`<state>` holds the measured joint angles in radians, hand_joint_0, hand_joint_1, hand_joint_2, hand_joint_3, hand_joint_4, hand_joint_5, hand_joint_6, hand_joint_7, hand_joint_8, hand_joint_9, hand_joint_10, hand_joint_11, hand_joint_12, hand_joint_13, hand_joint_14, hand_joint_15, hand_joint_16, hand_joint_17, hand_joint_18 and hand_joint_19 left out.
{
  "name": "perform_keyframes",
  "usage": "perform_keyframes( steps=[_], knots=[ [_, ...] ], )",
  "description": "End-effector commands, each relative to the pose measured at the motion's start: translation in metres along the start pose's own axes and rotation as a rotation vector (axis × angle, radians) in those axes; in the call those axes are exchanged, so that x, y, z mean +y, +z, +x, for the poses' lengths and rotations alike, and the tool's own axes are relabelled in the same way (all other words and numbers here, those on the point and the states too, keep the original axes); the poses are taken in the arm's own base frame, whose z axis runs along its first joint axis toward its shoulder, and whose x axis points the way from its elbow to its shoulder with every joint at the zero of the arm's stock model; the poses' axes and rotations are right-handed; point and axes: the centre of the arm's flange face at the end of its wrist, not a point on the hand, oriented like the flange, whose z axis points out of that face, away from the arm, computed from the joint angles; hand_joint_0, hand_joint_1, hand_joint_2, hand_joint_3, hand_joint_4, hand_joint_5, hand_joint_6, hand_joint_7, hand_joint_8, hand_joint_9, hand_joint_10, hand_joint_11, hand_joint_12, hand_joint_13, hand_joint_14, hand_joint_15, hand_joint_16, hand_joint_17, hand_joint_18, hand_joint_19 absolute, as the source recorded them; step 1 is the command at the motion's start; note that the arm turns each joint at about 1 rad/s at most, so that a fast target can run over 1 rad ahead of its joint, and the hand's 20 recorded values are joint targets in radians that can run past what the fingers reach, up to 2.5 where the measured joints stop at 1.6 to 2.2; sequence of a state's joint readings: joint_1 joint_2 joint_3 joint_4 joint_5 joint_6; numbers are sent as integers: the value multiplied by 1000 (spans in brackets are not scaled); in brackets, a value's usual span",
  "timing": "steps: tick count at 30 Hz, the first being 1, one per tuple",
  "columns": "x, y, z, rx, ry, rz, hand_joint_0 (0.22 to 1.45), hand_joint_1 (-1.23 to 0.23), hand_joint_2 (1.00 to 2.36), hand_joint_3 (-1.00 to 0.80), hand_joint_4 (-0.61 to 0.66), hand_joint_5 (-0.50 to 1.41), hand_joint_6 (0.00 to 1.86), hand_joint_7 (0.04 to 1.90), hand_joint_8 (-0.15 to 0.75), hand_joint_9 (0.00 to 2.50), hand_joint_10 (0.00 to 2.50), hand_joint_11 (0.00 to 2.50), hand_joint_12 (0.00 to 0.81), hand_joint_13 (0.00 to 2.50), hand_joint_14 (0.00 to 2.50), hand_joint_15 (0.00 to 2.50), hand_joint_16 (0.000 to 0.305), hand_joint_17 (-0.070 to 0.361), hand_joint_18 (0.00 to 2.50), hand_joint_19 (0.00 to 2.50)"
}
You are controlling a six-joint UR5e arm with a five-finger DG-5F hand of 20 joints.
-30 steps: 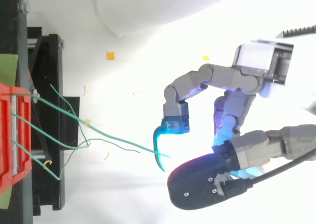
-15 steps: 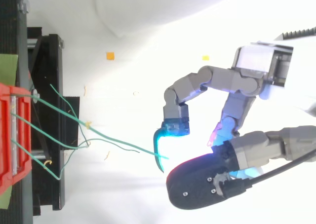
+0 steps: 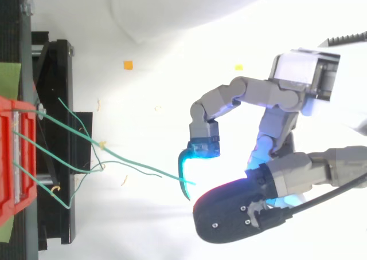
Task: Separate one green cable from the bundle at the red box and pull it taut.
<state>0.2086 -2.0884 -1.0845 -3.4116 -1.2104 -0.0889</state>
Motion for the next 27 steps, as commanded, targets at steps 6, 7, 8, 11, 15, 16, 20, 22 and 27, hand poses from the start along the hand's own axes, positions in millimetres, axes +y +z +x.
perform_keyframes(
  steps=[6,7,8,11,15,16,20,22,27],
  knots=[
    [0,0,0,0,0,-1,730,-577,1000,-500,357,-26,763,1148,201,1513,14,1687,299,1418,4,1685,61,138,1722,447],
    [0,0,0,0,0,-1,730,-577,1000,-500,362,-25,761,1154,200,1515,14,1689,296,1422,4,1690,60,136,1719,443],
    [0,0,0,0,0,-1,731,-581,1000,-500,359,-24,760,1157,191,1520,13,1696,299,1423,3,1702,58,131,1707,438],
    [0,0,0,0,0,-1,732,-581,1000,-500,361,-23,758,1162,191,1521,14,1701,295,1429,3,1693,53,118,1657,453],
    [0,0,0,0,0,-1,732,-584,1000,-500,360,-22,756,1170,197,1524,14,1698,301,1429,4,1712,50,112,1615,455],
    [0,0,0,0,0,1,733,-585,1000,-500,361,-22,755,1181,196,1522,14,1710,293,1428,4,1712,49,109,1602,446],
    [0,0,0,0,0,-1,735,-584,1000,-500,357,-22,754,1177,194,1523,13,1699,299,1427,3,1718,46,105,1578,457],
    [-1,0,1,2,-1,2,736,-585,1000,-500,359,-21,753,1179,194,1522,14,1692,295,1427,3,1703,46,104,1572,459],
    [0,0,0,0,0,1,736,-587,1000,-500,359,-21,753,1179,200,1523,13,1695,289,1426,5,1701,45,102,1551,446]
  ],
)
